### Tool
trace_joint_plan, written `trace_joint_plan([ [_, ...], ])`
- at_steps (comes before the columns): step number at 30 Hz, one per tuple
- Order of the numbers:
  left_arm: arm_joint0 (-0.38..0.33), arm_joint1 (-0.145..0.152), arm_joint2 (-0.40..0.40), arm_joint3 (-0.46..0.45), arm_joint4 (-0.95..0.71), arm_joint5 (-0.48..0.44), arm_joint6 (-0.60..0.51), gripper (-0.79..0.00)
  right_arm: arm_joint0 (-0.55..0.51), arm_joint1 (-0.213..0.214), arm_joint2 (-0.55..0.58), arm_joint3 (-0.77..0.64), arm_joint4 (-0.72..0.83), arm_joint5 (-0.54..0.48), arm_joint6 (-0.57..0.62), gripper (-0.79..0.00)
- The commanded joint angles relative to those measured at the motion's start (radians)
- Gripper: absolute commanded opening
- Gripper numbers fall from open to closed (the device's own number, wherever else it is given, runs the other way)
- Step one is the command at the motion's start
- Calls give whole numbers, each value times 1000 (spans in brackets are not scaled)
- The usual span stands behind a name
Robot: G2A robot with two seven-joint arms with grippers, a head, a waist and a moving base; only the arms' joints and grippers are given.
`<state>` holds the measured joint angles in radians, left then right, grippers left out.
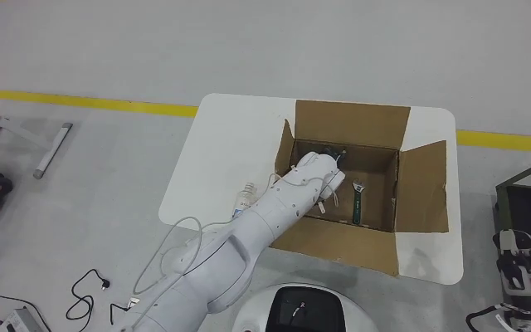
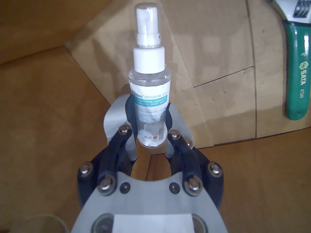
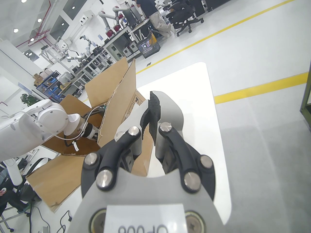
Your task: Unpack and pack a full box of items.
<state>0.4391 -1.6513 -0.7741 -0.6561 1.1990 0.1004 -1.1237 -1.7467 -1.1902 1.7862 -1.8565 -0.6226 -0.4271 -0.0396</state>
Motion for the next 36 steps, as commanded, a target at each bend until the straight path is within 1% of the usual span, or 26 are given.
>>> trace_joint_plan([
  [1, 1, 2, -4, -18, 6, -3, -4, -785, 0, 0, 0, 0, 0, 0, 0, -785],
  [3, 0, 6, -3, -44, 32, -14, -14, -785, 0, 0, 0, 0, 0, 0, 0, -785],
  [5, 6, 12, -19, -88, 33, -14, -32, -785, 0, 0, 0, 0, 0, 0, 0, -785],
  [7, 19, 22, -45, -152, 21, -21, -61, -785, 0, 0, 0, 0, 0, 0, 0, -785],
  [9, 38, 35, -66, -237, 34, -37, -101, -785, 0, 0, 0, 0, 0, 0, 0, -785],
  [12, 89, 59, -109, -405, 54, -50, -170, -785, 0, 0, 0, 0, 0, 0, 0, -785],
  [14, 124, 76, -130, -520, 104, -69, -236, -785, 0, 0, 0, 0, 0, 0, 0, -785],
  [17, 173, 96, -178, -694, 130, -86, -322, -785, 0, 0, 0, 0, 0, 0, 0, -785],
  [20, 209, 110, -223, -847, 145, -110, -380, -785, 0, 0, 0, 0, 0, 0, 0, -785],
  [22, 220, 117, -255, -926, 140, -121, -410, -785, 0, 0, 0, 0, 0, 0, 0, -785],
  [27, 221, 130, -295, -1024, 180, -159, -412, -785, 0, 0, 0, 0, 0, 0, 0, -785],
  [30, 217, 142, -311, -1034, 285, -173, -412, -785, 0, 0, 0, 0, 0, 0, 0, -785],
  [32, 221, 145, -332, -1040, 298, -161, -412, -785, 0, 0, 0, 0, 0, 0, 0, -785],
  [36, 221, 146, -335, -1042, 299, -163, -412, -785, 0, 0, 0, 0, 0, 0, 0, -785],
])
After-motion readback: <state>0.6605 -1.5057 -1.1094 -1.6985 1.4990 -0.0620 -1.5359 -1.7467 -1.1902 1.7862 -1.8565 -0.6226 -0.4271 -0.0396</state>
